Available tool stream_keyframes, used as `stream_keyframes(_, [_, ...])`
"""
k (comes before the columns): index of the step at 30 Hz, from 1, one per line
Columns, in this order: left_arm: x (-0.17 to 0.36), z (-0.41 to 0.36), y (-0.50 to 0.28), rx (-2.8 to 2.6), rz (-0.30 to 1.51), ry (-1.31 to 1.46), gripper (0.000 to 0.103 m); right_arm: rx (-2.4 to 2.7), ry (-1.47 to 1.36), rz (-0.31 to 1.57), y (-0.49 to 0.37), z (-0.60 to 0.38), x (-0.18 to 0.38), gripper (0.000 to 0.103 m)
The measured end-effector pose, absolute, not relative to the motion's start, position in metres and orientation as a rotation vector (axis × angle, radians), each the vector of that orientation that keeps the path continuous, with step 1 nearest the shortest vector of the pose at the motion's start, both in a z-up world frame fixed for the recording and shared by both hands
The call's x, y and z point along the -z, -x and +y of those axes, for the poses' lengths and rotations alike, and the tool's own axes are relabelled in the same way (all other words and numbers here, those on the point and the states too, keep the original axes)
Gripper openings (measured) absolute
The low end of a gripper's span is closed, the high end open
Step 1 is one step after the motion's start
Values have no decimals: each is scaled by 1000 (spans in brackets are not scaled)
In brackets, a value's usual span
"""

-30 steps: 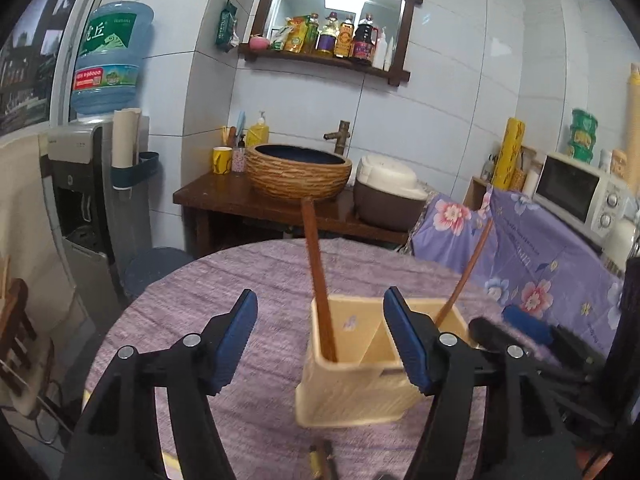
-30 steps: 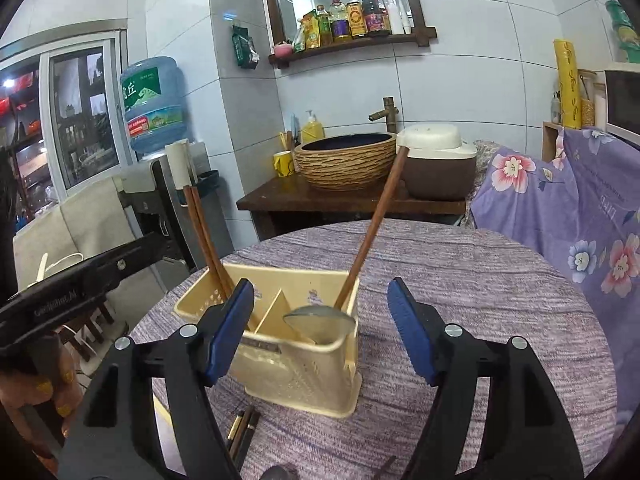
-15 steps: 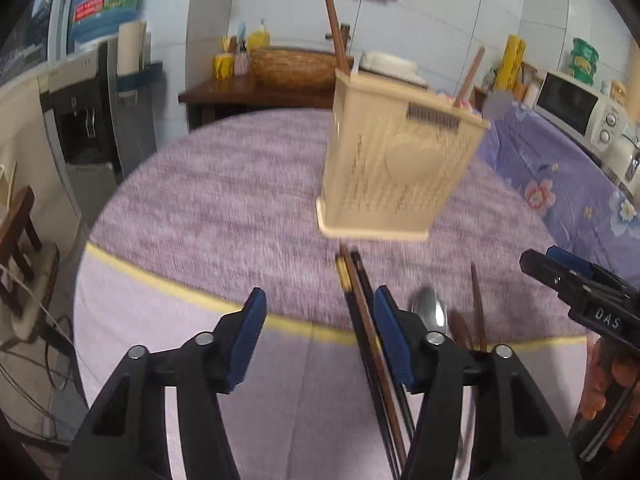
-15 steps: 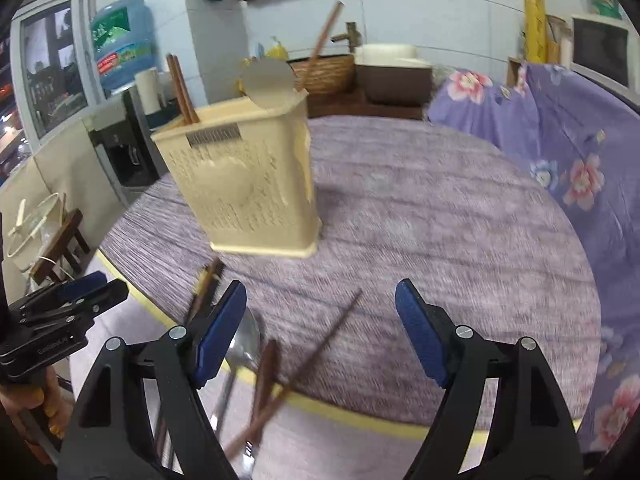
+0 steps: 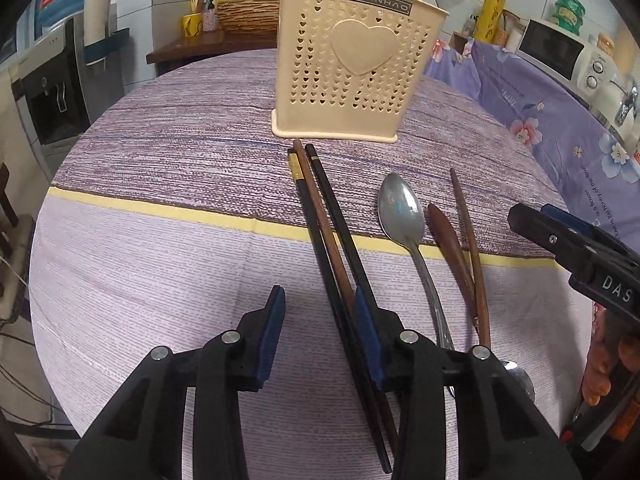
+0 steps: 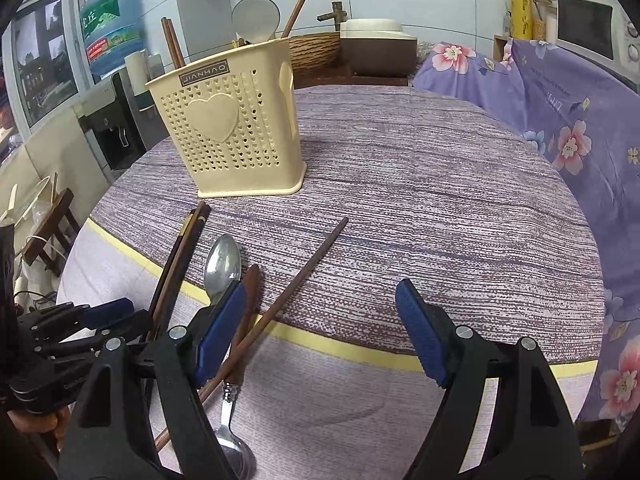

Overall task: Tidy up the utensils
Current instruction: 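Move both tools back toward the remaining chopsticks and spoons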

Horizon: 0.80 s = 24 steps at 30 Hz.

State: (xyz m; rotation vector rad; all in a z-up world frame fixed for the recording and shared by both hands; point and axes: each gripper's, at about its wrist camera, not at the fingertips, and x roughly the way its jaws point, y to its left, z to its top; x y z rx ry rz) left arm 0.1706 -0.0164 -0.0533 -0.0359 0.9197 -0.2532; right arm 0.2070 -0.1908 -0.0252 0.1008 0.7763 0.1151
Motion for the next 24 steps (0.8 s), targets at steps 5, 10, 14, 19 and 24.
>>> stream_keyframes(5, [54, -16, -170, 247, 921, 28, 35, -111, -97, 781, -208, -190, 25, 77])
stream_keyframes(10, [53, -12, -169, 234, 925, 2, 34, -97, -96, 786, -209, -192, 25, 77])
stream_keyframes(14, [53, -5, -169, 209, 928, -13, 34, -85, -97, 792, -210, -197, 25, 77])
stream_keyframes(19, [50, 9, -173, 194, 936, 23, 34, -95, -84, 791, -210, -194, 24, 77])
stream_keyframes(24, [49, 16, -182, 181, 937, 59, 34, -113, -66, 824, -218, -185, 30, 75])
